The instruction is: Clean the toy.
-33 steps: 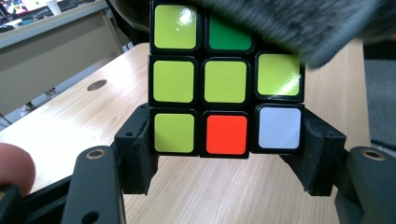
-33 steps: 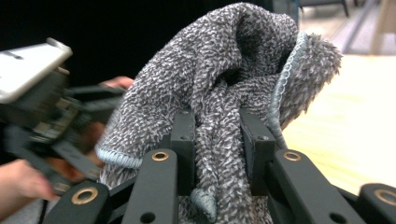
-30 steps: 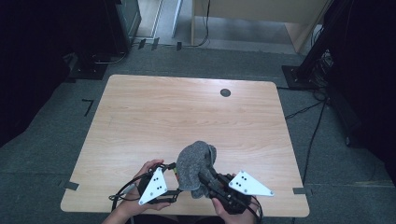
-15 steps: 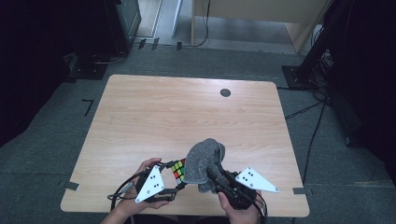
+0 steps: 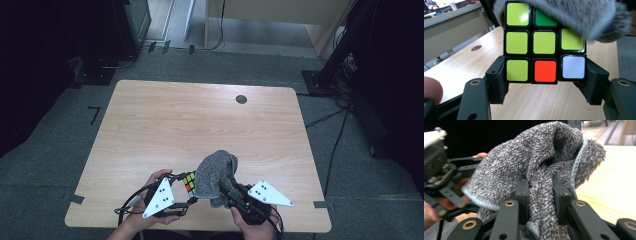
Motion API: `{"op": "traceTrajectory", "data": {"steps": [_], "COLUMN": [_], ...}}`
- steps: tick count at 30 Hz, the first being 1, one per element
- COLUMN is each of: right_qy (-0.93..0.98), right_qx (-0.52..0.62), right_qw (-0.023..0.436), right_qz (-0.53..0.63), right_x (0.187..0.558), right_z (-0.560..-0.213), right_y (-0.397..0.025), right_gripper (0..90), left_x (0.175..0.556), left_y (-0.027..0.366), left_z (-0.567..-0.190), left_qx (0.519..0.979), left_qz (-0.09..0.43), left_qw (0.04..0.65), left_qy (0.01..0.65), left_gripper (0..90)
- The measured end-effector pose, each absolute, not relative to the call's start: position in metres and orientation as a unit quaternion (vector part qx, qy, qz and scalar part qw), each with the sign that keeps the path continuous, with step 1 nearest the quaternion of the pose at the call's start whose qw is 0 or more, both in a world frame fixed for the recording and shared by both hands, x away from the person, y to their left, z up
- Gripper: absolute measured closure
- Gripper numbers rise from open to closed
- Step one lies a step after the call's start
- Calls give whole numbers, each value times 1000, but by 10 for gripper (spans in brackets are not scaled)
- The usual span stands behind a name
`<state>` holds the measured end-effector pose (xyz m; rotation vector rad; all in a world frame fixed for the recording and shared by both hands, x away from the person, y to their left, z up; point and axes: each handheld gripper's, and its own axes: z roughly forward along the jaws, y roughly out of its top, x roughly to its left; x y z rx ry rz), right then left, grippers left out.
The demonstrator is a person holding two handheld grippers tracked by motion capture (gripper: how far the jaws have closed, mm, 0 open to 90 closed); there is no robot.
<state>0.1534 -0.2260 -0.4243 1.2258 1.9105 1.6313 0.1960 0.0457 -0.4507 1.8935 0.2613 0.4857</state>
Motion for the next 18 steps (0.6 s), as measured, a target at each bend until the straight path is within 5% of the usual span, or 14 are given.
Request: {"op": "traceTrajectory", "data": {"steps": [8,18], "right_qy": [692,649], "right_qx": [371,453], "right_qw": [160,165], "right_qz": [598,588], "right_x": [143,159], "right_z": [-413,-425], "right_y": [-210,-247], "right_gripper": [708,714], "left_x": [195,200], "left_y": [44,51], "left_z": [-452,-448], "left_qx": [806,801], "left_qz": [206,200], "left_qw": [545,553], "left_qy": [104,111], "left_gripper": [342,342]}}
